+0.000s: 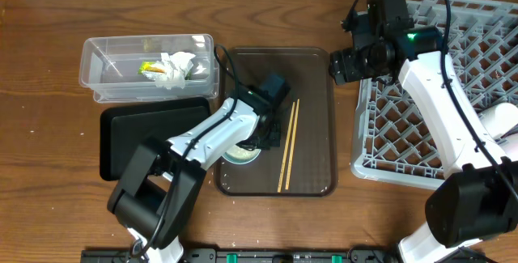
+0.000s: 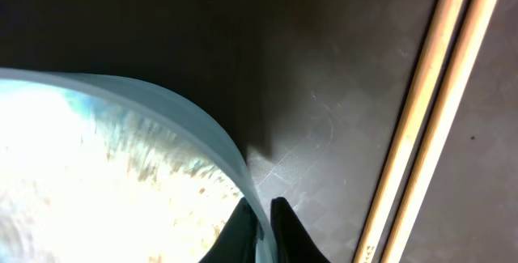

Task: Sort waste into correct bins and load items into the dishwasher rack
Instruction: 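Grasp the white bowl with rice using the left gripper, then tip the bowl over the black tray to pour out the rice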

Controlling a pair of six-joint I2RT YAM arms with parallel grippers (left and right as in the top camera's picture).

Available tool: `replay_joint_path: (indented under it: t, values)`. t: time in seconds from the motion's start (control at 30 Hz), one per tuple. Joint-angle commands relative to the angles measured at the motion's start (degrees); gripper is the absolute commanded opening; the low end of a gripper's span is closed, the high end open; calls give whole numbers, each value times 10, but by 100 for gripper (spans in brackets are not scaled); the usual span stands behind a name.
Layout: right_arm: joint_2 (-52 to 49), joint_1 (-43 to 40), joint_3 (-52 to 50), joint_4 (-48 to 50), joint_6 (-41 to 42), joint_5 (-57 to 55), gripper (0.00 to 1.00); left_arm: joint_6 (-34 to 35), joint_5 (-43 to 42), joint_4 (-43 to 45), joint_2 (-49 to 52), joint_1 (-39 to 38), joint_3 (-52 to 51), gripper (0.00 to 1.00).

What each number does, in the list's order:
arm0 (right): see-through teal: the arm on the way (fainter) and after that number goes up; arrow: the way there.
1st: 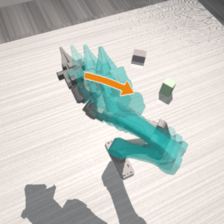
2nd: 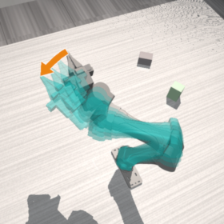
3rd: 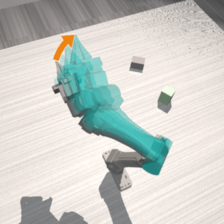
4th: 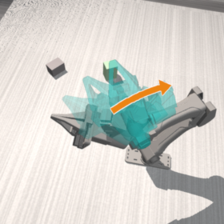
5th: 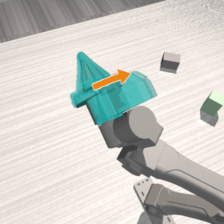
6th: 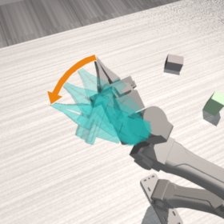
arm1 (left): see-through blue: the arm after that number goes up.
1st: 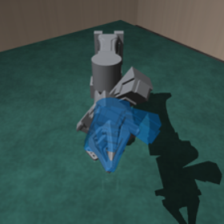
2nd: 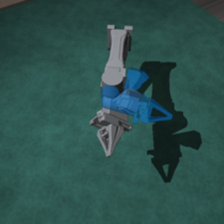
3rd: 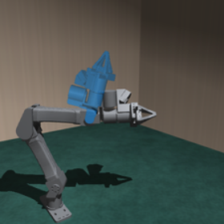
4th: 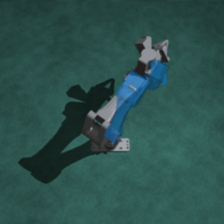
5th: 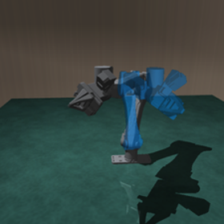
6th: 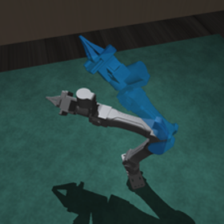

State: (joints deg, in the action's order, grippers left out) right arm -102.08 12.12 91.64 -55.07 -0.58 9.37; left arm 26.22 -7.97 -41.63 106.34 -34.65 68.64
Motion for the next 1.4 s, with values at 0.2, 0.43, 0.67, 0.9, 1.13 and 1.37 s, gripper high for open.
replay_joint_path:
  t: [0.2,0.43,0.67,0.9,1.13,1.37]
  values:
    - [-2,-5,-2,0,8,-11,79,-47,12,-58,-67,33,36,6]
    - [-2,-5,-2,0,7,-25,79,-68,-35,-96,-194,139,37,6]
    - [-2,-5,-2,0,7,-25,79,-169,-271,-103,-228,318,27,6]
    - [-2,-5,-2,0,7,-25,79,-254,-507,-86,-206,513,-51,6]
    - [-2,-5,-2,0,7,-32,79,-373,-716,-84,-149,638,-128,6]
    - [-2,-5,-2,-1,7,-32,79,-386,-822,-84,-73,666,-145,6]
